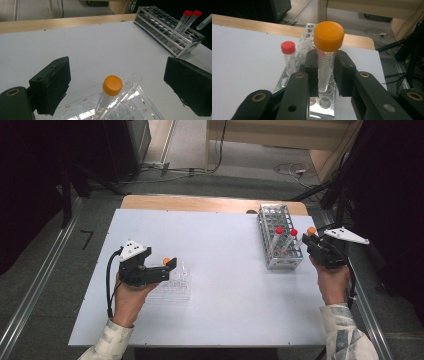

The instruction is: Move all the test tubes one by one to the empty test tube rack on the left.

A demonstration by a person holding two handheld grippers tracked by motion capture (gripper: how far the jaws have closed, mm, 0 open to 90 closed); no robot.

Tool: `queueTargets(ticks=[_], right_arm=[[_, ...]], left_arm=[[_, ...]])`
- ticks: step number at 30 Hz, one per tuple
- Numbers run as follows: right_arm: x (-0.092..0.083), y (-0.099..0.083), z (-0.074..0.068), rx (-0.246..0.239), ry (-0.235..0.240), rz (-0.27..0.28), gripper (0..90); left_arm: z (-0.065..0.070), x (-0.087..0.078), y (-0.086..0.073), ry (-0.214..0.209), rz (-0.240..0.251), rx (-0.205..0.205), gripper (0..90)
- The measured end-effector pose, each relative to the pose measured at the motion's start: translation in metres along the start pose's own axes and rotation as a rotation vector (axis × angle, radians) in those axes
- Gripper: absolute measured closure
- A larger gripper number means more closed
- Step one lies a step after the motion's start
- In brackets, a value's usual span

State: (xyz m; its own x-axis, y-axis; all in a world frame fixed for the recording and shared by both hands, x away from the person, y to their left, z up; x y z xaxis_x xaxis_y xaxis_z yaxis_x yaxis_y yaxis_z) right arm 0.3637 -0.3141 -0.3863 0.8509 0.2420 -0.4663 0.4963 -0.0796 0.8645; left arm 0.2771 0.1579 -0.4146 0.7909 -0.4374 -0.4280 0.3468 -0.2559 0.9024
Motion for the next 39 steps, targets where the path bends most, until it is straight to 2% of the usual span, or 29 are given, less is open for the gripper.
queueTargets(ticks=[8, 24, 39], right_arm=[[-0.01, -0.009, -0.028, -0.058, 0.076, -0.021, 72.1], [-0.005, -0.038, -0.092, -0.139, 0.251, -0.1, 72.1], [-0.004, -0.063, -0.14, -0.23, 0.364, -0.167, 72.1]], left_arm=[[0.0, -0.001, 0.001, -0.001, 0.001, 0.002, 7.7], [0.002, -0.005, 0.003, 0.0, 0.018, 0.009, 8.0], [0.008, -0.006, 0.006, -0.011, 0.03, 0.024, 8.1]])
Point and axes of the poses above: each handheld gripper's, and its own axes: x roughly forward along the jaws, y roughly out of its top, z roughly to its right, the point moved 2 cm from there along x, roughly forward along the jaws, and after that the axes turned 15 degrees about x, right-handed, at the moved point
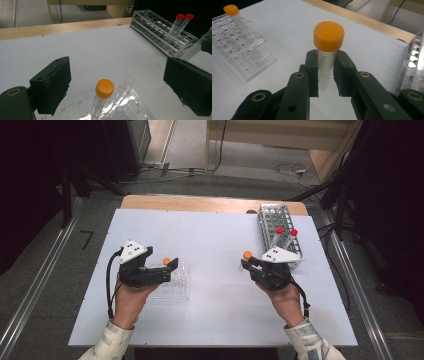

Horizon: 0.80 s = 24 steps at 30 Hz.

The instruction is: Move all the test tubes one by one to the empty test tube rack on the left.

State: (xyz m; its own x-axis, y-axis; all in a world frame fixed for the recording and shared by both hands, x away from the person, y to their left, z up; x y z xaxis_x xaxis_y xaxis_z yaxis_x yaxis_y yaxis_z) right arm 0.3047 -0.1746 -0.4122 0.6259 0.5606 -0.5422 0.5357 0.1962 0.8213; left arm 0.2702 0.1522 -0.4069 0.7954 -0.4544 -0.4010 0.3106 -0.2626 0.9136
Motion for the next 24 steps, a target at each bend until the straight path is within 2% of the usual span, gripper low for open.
queueTargets(ticks=[5, 10, 24], right_arm=[[0.006, -0.003, -0.016, -0.021, 0.047, -0.022, 72.1], [0.013, -0.007, -0.032, -0.044, 0.084, -0.042, 72.1], [0.036, -0.015, -0.064, -0.096, 0.144, -0.1, 72.1]], left_arm=[[0.004, -0.001, 0.002, -0.008, 0.004, 0.01, 8.1], [0.01, -0.002, 0.004, 0.002, 0.008, 0.033, 10.6], [0.044, 0.004, 0.01, -0.068, 0.02, 0.107, 19.2]])
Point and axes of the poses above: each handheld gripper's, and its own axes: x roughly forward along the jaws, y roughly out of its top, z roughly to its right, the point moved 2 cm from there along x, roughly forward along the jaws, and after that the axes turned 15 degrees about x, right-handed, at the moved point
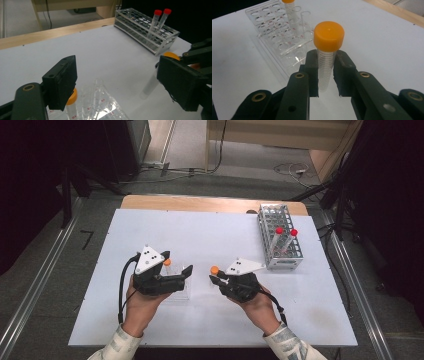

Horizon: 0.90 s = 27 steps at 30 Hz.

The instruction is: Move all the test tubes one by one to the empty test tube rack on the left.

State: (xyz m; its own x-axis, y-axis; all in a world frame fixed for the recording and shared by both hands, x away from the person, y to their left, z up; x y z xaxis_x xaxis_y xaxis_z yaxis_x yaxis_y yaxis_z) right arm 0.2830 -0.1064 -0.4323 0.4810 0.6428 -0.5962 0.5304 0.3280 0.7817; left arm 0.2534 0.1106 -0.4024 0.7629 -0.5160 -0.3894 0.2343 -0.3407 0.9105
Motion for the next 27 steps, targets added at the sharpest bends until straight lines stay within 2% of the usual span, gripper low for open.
queueTargets(ticks=[5, 11, 14, 24, 27], right_arm=[[0.007, 0.0, -0.008, -0.007, 0.012, -0.011, 72.1], [0.014, -0.003, -0.015, -0.014, 0.026, -0.024, 72.1], [0.016, -0.003, -0.018, -0.023, 0.03, -0.026, 72.1], [0.015, -0.001, -0.023, -0.028, 0.041, -0.021, 72.1], [0.013, -0.001, -0.024, -0.029, 0.042, -0.021, 72.1]], left_arm=[[0.016, 0.011, -0.001, -0.048, -0.014, 0.034, 25.9], [0.022, 0.017, -0.003, -0.113, -0.02, 0.035, 37.9], [0.025, 0.019, -0.004, -0.133, -0.024, 0.039, 44.0], [0.03, 0.023, -0.007, -0.161, -0.033, 0.055, 60.6], [0.03, 0.023, -0.007, -0.187, -0.027, 0.051, 67.1]])
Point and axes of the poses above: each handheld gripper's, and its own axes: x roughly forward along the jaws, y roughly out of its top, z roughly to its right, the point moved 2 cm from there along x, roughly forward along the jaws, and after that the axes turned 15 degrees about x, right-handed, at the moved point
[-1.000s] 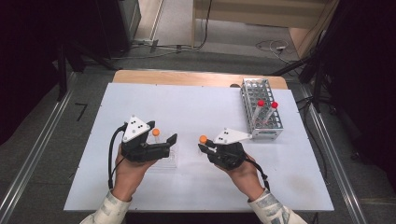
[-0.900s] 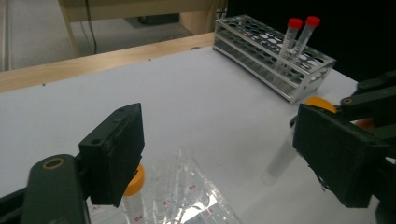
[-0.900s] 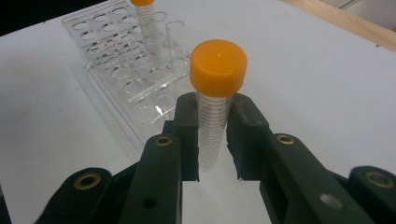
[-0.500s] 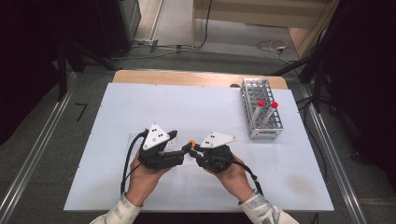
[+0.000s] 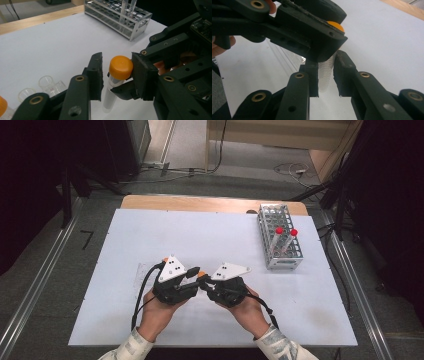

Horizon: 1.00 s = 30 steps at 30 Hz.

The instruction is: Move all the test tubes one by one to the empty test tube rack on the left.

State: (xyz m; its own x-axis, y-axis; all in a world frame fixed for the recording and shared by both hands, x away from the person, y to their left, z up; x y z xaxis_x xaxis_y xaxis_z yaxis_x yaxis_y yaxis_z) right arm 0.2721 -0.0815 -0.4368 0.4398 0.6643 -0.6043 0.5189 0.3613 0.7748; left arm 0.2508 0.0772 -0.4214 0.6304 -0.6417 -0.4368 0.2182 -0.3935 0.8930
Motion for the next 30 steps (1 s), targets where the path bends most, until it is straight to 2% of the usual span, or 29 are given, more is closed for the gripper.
queueTargets(ticks=[7, 12, 18, 22, 30], right_arm=[[-0.006, 0.0, -0.001, 0.003, 0.006, 0.011, 70.6], [-0.013, 0.0, 0.0, -0.001, 0.039, 0.011, 52.2], [-0.023, -0.001, 0.006, 0.021, 0.048, 0.022, 43.2], [-0.029, -0.003, 0.012, 0.032, 0.042, 0.031, 42.0], [-0.036, -0.006, 0.021, 0.051, 0.025, 0.042, 41.5]], left_arm=[[0.001, -0.004, 0.003, -0.018, 0.027, -0.016, 70.4], [-0.001, -0.01, 0.007, -0.014, 0.043, -0.021, 70.5], [-0.01, -0.023, 0.012, 0.001, 0.062, -0.038, 70.5], [-0.014, -0.032, 0.014, 0.019, 0.078, -0.038, 70.5], [-0.028, -0.048, 0.013, 0.063, 0.094, -0.064, 70.5]])
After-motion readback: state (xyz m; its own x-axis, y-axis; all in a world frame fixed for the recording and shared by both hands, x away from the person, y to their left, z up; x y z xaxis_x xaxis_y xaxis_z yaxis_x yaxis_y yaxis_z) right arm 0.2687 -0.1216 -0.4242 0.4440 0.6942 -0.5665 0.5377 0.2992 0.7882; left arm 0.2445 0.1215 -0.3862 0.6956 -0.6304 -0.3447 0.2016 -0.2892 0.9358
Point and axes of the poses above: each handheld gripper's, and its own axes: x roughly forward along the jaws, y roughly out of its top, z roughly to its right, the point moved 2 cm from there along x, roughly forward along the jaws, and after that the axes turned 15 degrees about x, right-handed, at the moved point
